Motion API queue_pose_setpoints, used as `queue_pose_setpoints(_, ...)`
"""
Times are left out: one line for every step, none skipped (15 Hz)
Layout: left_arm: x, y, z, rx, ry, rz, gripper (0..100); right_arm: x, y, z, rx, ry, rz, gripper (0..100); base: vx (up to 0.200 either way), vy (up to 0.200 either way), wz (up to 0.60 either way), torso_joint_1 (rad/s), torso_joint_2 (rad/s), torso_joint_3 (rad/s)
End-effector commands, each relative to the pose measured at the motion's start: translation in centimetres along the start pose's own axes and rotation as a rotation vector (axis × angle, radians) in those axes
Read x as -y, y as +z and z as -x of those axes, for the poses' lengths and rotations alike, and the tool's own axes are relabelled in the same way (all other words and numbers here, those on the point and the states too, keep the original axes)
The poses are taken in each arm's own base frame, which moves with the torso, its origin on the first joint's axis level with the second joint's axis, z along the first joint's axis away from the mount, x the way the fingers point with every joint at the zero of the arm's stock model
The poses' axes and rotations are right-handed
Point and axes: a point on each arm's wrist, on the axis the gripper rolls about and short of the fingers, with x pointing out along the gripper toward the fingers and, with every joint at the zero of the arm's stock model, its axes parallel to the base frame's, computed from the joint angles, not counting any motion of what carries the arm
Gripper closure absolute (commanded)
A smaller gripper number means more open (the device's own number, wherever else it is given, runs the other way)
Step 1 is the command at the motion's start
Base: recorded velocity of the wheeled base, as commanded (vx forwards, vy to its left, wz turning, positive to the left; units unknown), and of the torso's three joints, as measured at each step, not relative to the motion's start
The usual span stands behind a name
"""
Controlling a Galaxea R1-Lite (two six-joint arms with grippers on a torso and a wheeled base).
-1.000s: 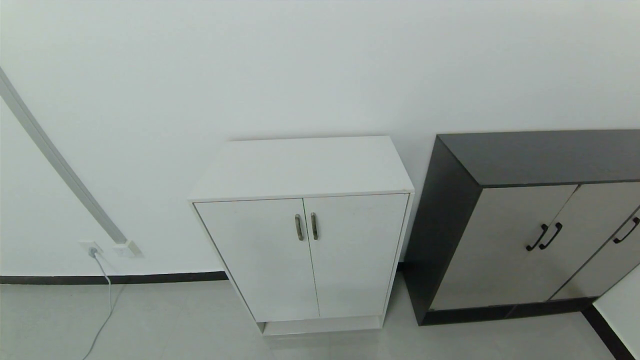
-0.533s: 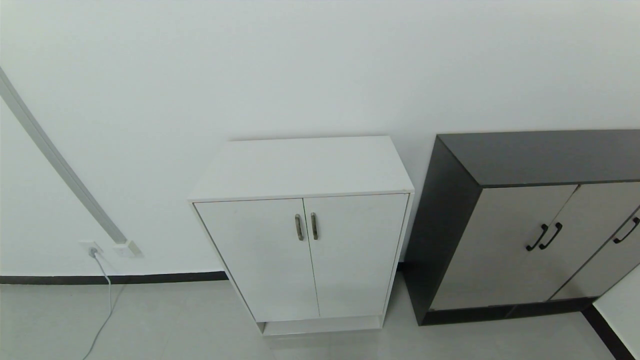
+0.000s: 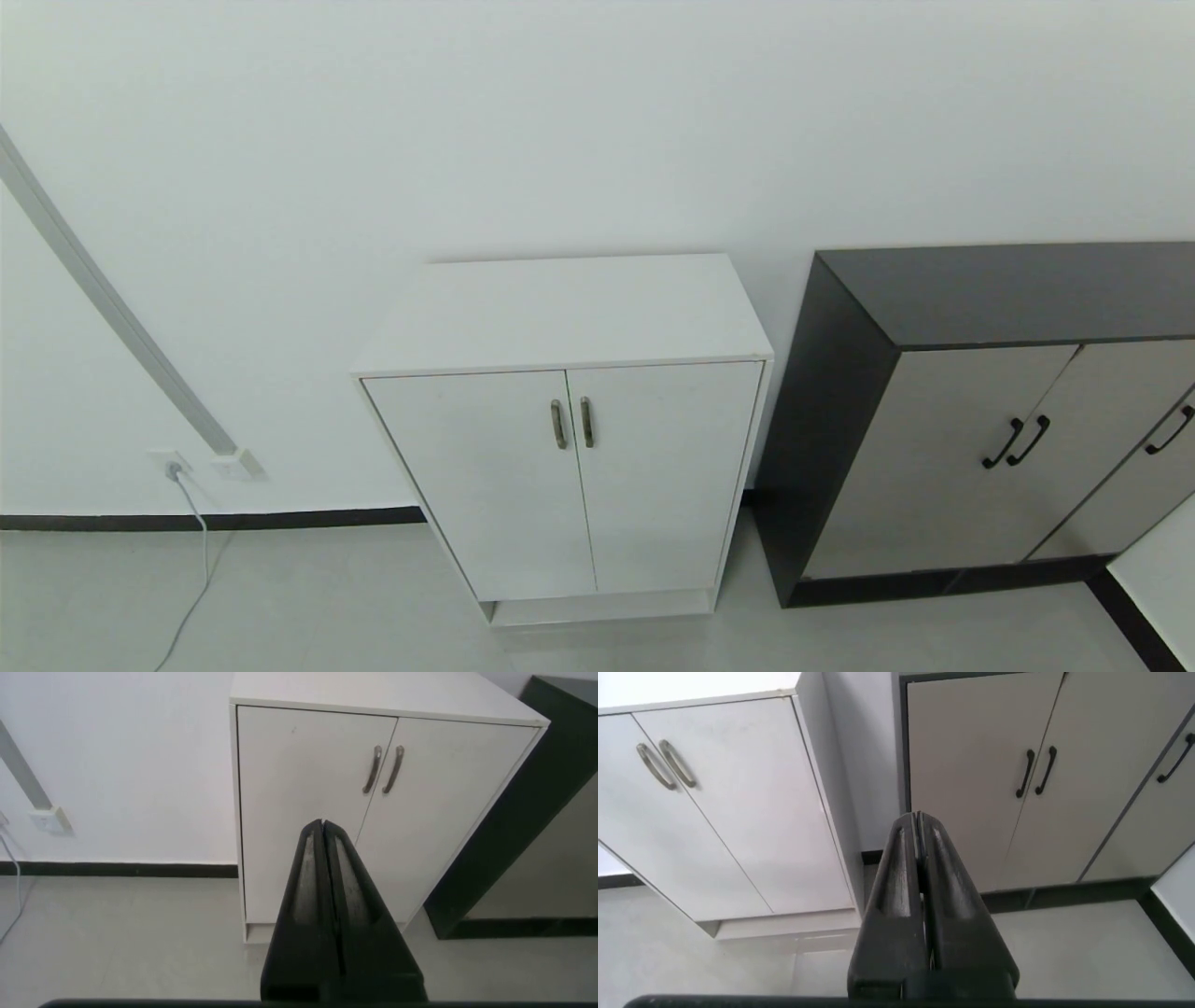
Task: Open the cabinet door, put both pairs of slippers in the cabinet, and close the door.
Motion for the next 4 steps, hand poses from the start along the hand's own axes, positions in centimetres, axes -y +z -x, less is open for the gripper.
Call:
queue_pose_setpoints(0.0,0.0,0.0,0.0,0.0,0.0,100,0.0,0.01,-0.01,-0.002,-0.001,0.0,100,0.0,0.0,0.0,0.0,0.0,0.0)
queue_pose_setpoints(0.0,0.0,0.0,0.0,0.001,0.0,100,0.0,0.01,-0.01,-0.002,0.001,0.0,100,0.0,0.0,0.0,0.0,0.0,0.0)
queue_pose_setpoints(0.0,0.0,0.0,0.0,0.001,0.001,100,0.0,0.01,-0.01,-0.002,-0.001,0.0,100,0.0,0.0,0.0,0.0,0.0,0.0)
queue_pose_setpoints(0.0,0.0,0.0,0.0,0.001,0.001,100,0.0,0.01,-0.01,-0.002,0.001,0.0,100,0.0,0.0,0.0,0.0,0.0,0.0)
